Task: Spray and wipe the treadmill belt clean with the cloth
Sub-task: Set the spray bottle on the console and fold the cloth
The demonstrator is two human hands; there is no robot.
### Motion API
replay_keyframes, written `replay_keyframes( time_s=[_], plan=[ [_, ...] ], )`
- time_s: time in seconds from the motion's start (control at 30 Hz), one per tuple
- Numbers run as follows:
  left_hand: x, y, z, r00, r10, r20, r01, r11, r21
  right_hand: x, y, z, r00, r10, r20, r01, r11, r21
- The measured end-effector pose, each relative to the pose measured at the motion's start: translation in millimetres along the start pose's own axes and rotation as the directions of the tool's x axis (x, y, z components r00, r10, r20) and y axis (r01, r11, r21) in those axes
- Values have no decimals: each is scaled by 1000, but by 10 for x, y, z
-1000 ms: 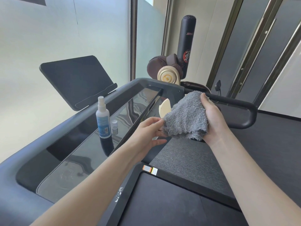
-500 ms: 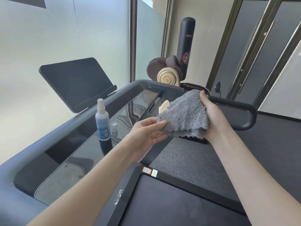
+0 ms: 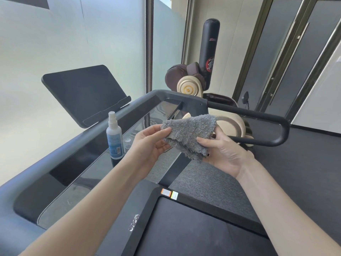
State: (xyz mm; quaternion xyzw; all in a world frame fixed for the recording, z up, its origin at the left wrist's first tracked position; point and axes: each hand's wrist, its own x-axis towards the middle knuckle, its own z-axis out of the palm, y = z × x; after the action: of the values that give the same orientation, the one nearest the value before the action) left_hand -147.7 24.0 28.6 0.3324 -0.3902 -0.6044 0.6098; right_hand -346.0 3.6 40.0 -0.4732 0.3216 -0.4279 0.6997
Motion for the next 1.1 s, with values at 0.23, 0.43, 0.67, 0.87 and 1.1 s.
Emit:
replay_keyframes(
  time_s=[0.23,0.43,0.67,0.87,1.1],
  plan=[
    [-99,17,-57,999,-35,17,35,999,7,-52,-107,58,997,-74,0,73,992,105],
    [-102,-174,46,942,-336,19,331,935,127,-107,-254,234,981,-184,55,170,966,197],
    [-28,-91,199,965,-245,97,257,957,-135,-112,-216,312,981,-160,109,140,975,173],
    [-106,-21,74,990,-2,-138,18,993,113,-71,-50,271,997,-69,-32,74,979,191],
    [-394,92,1,922,305,-239,-205,907,368,15,123,482,971,-194,-136,171,971,-165]
  ],
)
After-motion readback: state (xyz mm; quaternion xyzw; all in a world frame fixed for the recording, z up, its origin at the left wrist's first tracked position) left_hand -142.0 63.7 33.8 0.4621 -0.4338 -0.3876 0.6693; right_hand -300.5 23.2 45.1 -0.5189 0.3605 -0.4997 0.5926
